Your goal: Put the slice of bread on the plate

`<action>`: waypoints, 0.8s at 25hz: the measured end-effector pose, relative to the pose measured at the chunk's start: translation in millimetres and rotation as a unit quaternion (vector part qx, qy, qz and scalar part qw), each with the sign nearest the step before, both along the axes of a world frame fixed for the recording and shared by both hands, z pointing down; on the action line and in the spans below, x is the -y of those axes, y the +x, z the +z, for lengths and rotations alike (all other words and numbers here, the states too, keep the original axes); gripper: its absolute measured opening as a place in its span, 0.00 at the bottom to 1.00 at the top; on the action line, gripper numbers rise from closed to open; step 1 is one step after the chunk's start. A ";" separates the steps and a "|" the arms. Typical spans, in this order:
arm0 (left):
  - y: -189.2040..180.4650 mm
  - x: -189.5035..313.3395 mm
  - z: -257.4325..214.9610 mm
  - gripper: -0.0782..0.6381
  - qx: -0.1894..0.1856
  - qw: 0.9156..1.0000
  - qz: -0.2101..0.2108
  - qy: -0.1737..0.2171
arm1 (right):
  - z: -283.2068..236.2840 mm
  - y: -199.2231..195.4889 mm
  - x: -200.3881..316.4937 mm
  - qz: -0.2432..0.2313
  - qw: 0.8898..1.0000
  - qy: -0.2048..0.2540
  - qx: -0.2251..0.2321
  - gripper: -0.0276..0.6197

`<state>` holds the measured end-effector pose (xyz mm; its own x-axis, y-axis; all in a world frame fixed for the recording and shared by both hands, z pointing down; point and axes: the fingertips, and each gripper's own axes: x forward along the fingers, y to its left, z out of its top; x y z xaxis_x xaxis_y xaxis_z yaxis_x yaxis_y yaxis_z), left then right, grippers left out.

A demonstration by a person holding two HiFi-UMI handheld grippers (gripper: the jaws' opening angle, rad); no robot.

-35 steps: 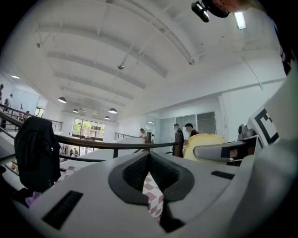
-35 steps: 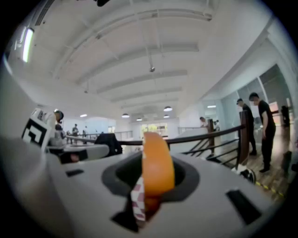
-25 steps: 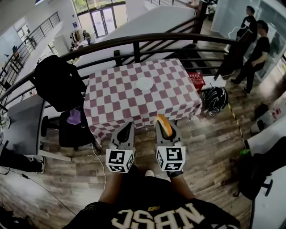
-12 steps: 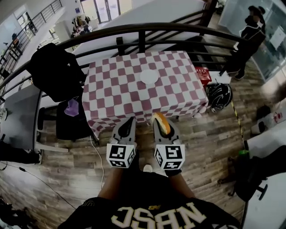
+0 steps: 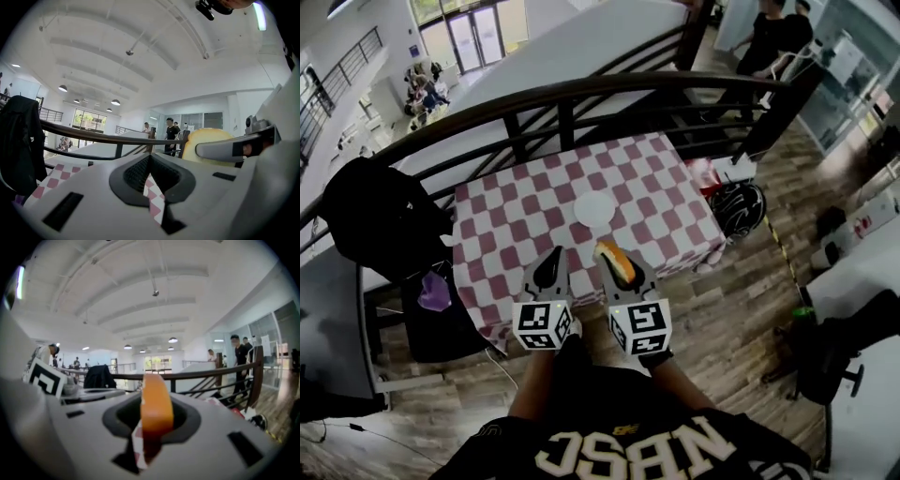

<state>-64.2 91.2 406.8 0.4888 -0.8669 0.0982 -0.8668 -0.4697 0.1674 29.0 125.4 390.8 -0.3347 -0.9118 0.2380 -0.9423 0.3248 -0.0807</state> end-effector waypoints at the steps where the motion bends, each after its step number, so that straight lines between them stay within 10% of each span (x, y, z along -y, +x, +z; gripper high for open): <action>1: 0.1 19.6 -5.0 0.13 -0.002 1.000 0.006 0.005 | -6.6 0.1 16.0 0.007 1.000 0.007 -0.002 0.21; 10: 27.0 122.1 2.3 0.13 -0.006 0.996 0.092 -0.001 | 8.8 10.8 123.3 0.079 0.997 -0.012 -0.007 0.21; 20: 30.3 170.4 60.6 0.13 0.002 0.995 0.083 -0.052 | 68.1 24.5 166.6 0.091 0.993 -0.073 0.008 0.21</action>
